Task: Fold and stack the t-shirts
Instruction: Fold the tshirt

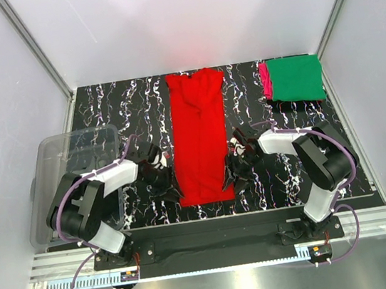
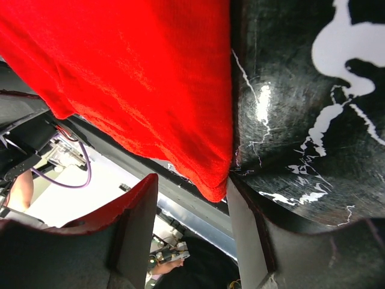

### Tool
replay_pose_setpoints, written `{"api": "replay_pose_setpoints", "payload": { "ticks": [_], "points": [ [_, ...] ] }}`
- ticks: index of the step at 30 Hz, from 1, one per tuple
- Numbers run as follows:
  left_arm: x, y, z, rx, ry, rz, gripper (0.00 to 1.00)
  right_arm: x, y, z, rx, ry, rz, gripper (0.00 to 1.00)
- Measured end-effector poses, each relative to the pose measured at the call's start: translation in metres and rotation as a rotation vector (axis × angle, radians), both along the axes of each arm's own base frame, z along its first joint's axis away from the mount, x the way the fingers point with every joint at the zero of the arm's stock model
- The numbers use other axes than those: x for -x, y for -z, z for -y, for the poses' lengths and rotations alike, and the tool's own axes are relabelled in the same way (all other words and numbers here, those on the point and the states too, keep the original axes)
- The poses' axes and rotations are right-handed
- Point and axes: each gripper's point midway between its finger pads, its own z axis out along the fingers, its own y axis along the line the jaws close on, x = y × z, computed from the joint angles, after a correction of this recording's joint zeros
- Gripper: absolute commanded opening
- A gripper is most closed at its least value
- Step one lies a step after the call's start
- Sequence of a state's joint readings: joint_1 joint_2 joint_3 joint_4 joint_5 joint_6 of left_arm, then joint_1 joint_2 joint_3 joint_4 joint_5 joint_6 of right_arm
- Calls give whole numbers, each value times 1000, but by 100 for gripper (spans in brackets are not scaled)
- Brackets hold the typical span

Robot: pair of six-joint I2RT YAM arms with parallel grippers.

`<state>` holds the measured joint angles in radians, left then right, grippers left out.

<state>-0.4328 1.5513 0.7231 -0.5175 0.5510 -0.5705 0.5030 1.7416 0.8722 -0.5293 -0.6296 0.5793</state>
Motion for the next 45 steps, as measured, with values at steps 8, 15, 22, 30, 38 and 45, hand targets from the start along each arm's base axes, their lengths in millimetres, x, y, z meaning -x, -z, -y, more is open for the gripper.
{"api": "replay_pose_setpoints", "payload": {
  "ticks": [8,15,22,30,38,45],
  "points": [
    [2,4,3,0,5,-18,24,4,4,2,9,12,-13,40],
    [3,6,4,4,10,-24,0,8,7,4,10,12,-19,21],
    [2,4,5,4,17,-21,0,6,4,6,-1,11,14,0],
    [-40,-38,14,39,33,123,0,-29,-58,13,-84,11,226,0],
    [-107,-86,18,49,14,321,0,-84,-93,24,-86,29,385,0],
    [-162,-86,18,2,2,388,0,-132,-92,22,-70,27,451,0]
  ]
}}
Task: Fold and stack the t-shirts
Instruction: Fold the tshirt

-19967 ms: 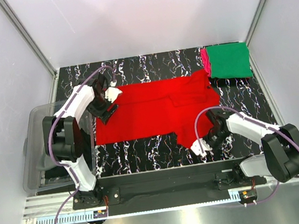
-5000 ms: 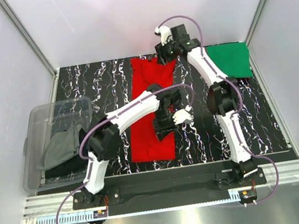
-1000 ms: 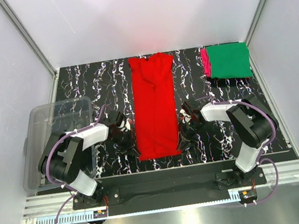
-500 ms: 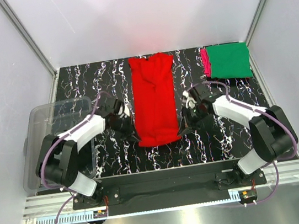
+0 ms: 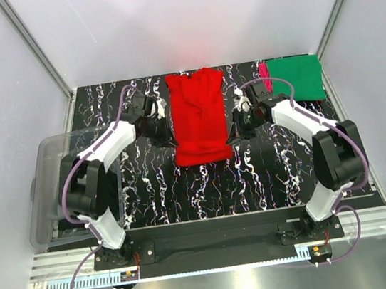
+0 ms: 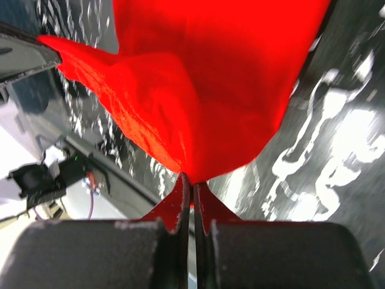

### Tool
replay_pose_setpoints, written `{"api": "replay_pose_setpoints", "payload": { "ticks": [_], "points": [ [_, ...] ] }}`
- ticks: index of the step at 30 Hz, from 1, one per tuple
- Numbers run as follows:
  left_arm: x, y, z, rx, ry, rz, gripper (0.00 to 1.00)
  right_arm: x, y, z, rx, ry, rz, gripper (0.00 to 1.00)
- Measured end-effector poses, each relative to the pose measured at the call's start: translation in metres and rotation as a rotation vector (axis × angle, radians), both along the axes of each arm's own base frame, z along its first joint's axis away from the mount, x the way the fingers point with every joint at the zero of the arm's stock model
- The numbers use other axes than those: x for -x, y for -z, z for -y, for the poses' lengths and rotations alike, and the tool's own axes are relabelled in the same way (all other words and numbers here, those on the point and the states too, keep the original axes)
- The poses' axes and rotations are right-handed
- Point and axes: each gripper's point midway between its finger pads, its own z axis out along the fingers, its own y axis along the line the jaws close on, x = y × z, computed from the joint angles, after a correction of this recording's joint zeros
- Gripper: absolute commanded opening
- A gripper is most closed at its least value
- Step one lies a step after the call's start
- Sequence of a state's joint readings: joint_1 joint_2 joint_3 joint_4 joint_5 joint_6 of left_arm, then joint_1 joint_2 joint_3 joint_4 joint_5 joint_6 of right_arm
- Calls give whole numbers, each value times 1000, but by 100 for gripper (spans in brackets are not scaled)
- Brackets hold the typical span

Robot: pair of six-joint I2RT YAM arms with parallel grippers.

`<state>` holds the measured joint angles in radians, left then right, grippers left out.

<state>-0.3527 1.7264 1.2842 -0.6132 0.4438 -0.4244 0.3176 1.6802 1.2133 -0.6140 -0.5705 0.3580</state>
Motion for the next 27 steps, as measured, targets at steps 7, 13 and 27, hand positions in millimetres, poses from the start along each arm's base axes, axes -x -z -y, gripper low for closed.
{"api": "replay_pose_setpoints", "payload": {
  "ticks": [7,13,27],
  "points": [
    [-34,23,0,-46,0,1,0,-40,24,3,23,13,4,0],
    [-66,37,-1,-71,-8,18,0,-80,38,0,29,7,31,0],
    [-123,54,-3,-98,-25,87,54,-153,54,1,66,21,139,46]
  ]
}}
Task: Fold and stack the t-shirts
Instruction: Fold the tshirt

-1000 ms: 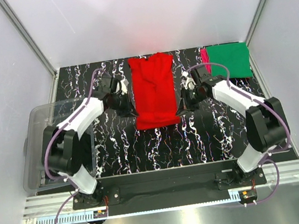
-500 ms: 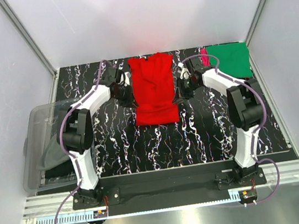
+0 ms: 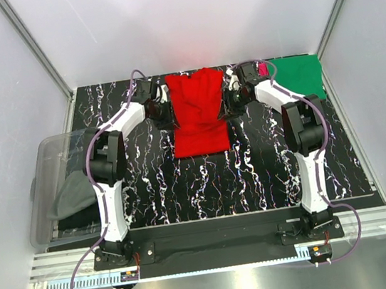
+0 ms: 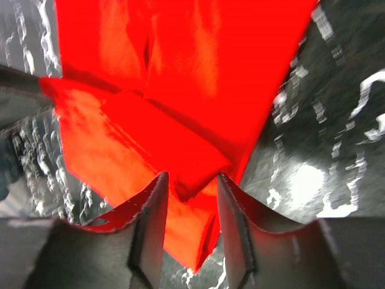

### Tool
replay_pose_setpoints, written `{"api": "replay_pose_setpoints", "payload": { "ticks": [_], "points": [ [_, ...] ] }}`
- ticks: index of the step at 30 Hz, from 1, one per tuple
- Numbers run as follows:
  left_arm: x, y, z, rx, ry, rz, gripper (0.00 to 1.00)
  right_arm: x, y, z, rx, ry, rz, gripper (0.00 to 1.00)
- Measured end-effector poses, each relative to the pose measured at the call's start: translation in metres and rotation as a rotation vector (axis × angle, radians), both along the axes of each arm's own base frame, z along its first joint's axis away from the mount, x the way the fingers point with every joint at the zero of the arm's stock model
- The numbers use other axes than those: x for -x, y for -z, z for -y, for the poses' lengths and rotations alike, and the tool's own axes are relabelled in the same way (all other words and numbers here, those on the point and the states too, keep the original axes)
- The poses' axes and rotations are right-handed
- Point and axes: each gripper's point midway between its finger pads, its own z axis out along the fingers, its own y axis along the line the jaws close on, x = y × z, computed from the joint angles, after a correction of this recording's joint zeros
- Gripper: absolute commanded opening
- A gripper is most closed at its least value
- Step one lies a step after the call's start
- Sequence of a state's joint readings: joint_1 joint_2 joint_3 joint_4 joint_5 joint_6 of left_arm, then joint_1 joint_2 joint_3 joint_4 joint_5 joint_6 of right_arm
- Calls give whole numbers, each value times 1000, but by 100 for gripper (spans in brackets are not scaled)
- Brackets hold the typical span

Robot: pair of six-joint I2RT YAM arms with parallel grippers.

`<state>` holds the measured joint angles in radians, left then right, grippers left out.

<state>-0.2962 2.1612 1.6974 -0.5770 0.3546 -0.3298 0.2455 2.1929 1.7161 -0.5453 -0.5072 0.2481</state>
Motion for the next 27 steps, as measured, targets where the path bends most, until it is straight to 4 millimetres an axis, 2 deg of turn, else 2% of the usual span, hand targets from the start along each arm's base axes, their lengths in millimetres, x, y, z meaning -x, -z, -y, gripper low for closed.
{"api": "replay_pose_setpoints", "payload": {
  "ticks": [4,7,9,11,14,16,19,21,23,27],
  "points": [
    [-2,1,-4,-25,-2,12,79,-10,-5,5,32,6,46,48],
    [1,-9,-7,-39,17,29,80,-1,-19,13,38,10,61,49],
    [6,-25,-9,-27,34,49,80,22,-32,19,32,10,49,52],
    [20,-44,-8,12,58,61,78,47,-41,23,17,7,23,52],
    [46,-64,-6,101,95,49,79,84,-37,26,-11,0,-38,53],
    [64,-58,-4,150,113,0,80,105,-19,27,-20,-4,-116,55],
    [93,-25,-5,191,110,-140,85,131,12,28,-17,2,-248,57],
    [113,0,-5,201,92,-249,86,138,21,28,-22,7,-295,57],
    [123,13,-5,214,76,-319,86,139,27,26,-30,15,-319,57],
    [122,11,0,247,76,-322,83,136,30,21,-54,24,-334,57]
  ]
}}
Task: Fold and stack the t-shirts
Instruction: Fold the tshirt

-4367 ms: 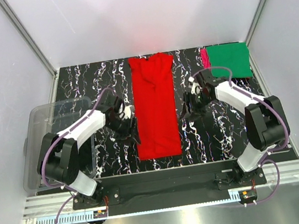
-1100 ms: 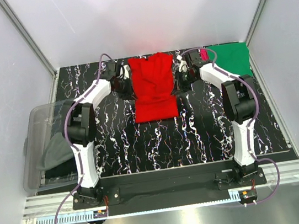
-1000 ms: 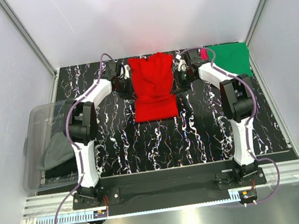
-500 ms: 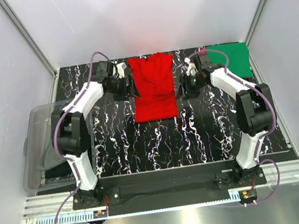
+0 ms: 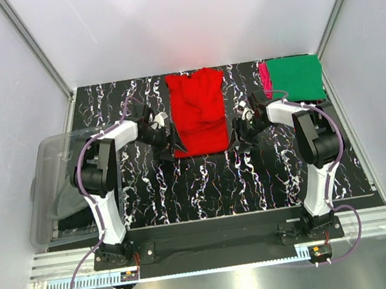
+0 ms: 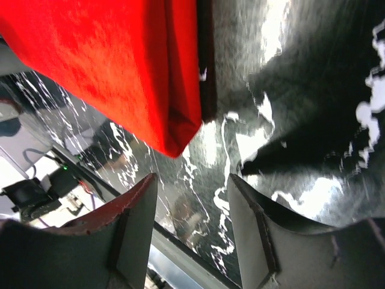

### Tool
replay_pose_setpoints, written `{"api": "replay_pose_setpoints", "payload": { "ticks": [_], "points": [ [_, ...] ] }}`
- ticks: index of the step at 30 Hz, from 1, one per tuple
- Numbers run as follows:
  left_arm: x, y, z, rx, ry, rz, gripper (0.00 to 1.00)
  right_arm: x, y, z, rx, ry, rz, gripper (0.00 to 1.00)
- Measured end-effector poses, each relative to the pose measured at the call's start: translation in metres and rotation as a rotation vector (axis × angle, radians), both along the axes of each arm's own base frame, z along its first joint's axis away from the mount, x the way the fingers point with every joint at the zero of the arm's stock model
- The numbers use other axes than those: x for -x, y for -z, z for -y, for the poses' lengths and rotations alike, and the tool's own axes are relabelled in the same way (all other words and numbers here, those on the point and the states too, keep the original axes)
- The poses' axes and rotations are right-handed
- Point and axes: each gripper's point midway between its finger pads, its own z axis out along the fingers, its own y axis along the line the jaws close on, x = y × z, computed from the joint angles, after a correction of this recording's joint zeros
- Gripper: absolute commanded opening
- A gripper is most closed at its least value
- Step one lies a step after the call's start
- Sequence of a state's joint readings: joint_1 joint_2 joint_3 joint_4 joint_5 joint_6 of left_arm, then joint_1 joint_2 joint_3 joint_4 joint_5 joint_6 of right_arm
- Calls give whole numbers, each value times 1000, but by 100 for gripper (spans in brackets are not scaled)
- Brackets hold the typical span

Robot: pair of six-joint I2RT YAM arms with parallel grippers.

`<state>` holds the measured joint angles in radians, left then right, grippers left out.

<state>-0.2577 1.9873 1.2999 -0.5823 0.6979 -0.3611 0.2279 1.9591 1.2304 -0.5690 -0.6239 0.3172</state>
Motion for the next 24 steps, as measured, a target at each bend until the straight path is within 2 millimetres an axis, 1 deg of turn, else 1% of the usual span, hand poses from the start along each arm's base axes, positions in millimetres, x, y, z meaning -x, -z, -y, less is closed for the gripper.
{"api": "replay_pose_setpoints", "payload": {
  "ticks": [7,9,14,15,17,18,24],
  "points": [
    [0,4,2,13,-7,-22,72,-7,4,-9,-40,36,-25,56],
    [0,5,3,19,-11,-33,64,-9,4,-11,-50,43,-30,55],
    [0,10,4,21,-19,-57,53,-16,5,-16,-67,55,-36,52],
    [0,11,4,21,-20,-59,46,-17,5,-16,-67,56,-33,52],
    [-1,13,4,18,-21,-62,42,-20,5,-17,-67,58,-30,51],
    [-1,15,4,18,-21,-66,38,-20,6,-17,-66,59,-30,50],
    [-1,19,4,14,-23,-75,27,-23,8,-16,-52,70,-31,44]
  ]
}}
